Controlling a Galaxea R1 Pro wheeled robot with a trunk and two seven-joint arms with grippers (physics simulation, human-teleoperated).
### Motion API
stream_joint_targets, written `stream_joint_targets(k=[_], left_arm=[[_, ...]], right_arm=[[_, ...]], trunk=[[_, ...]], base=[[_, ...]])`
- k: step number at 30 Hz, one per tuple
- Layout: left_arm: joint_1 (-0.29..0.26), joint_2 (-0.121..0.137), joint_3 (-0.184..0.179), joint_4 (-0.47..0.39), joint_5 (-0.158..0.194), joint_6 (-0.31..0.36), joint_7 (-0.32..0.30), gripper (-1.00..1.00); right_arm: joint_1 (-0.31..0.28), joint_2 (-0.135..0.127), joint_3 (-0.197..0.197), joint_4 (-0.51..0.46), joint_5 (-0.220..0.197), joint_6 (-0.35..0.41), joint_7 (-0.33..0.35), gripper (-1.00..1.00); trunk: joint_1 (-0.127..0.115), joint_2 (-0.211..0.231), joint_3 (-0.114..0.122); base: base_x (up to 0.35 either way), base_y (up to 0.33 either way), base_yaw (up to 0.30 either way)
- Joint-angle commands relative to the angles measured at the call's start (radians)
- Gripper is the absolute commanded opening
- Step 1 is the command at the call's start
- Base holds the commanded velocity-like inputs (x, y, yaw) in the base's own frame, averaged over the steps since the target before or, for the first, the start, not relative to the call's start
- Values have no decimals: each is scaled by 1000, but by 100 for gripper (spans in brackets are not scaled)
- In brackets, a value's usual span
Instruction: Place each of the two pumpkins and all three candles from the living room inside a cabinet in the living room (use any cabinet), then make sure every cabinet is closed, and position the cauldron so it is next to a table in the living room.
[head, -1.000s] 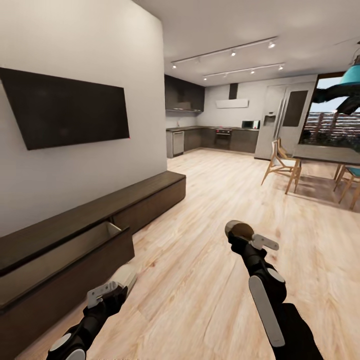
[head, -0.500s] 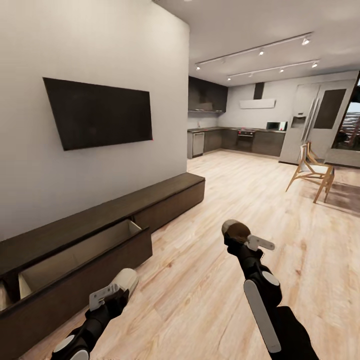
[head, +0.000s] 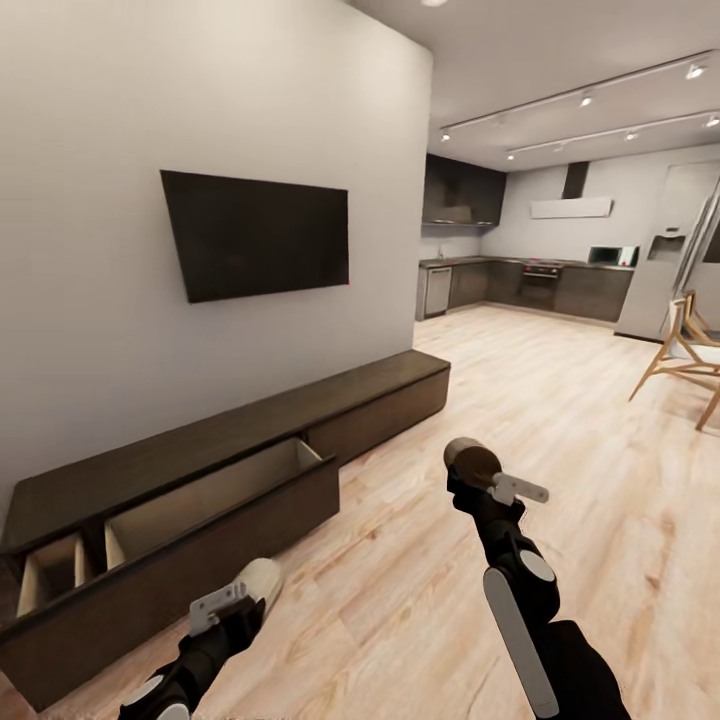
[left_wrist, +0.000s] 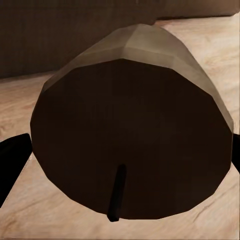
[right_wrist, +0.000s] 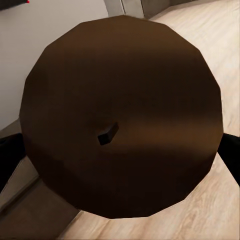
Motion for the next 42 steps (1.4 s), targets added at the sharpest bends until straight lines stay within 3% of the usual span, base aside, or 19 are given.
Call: stream_joint_targets(k=[1,14,23,29,35,42], left_arm=[[-2,-3,-1,-1,1,17,8,-100],[-2,-10,1,0,0,33,10,-100],[-2,-10,0,0,-4,29,8,-100],[-2,-9,5,0,-7,25,8,-100],[-2,-9,8,0,-7,25,10,-100],[-2,-9,6,0,-7,25,11,-100]], right_arm=[[0,0,1,-2,-6,3,-7,-100],[4,-2,17,-2,-5,-2,-7,-100],[6,-2,29,-2,-3,-1,-6,-100],[7,-2,68,-2,48,-2,-6,-100],[8,-2,74,-2,56,-1,-6,-100],[13,-3,141,-1,59,-1,-6,-100]], trunk=[[-4,7,2],[-54,98,43],[-54,98,43],[-54,98,43],[-54,98,43],[-54,98,43]], base=[[0,0,275],[0,0,275],[0,0,275],[176,0,275],[312,0,241],[321,0,26]])
